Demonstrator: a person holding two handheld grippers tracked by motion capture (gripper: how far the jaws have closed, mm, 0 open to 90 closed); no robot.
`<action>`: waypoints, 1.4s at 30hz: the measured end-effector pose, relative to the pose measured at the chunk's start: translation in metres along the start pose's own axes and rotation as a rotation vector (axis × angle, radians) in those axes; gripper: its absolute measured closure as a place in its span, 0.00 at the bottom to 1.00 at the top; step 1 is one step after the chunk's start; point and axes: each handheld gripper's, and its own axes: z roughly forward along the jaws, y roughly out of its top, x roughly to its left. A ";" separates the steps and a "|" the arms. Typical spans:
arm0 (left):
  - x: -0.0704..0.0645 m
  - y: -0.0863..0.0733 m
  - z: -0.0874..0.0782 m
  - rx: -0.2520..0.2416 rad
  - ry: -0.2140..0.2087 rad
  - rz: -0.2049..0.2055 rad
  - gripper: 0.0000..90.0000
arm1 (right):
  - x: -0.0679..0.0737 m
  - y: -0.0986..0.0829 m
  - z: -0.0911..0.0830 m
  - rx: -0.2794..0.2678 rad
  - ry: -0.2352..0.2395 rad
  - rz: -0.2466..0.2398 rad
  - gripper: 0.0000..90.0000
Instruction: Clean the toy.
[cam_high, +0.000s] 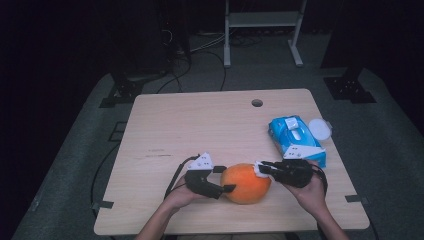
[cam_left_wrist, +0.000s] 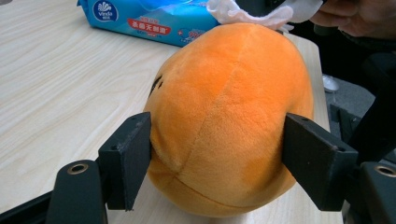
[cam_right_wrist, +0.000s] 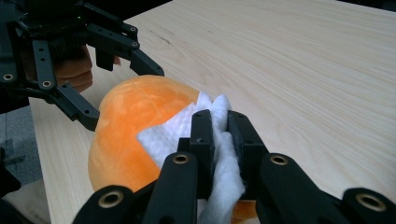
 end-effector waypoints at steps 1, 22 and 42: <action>-0.001 0.001 0.001 0.000 0.002 0.001 0.30 | 0.003 0.002 0.001 0.002 0.002 -0.005 0.89; 0.002 -0.007 0.003 0.040 -0.022 -0.002 0.34 | -0.002 0.001 0.004 0.001 -0.031 -0.007 0.89; 0.001 -0.011 0.018 -0.039 -0.037 -0.007 0.09 | 0.003 0.004 0.001 -0.041 0.066 0.047 0.90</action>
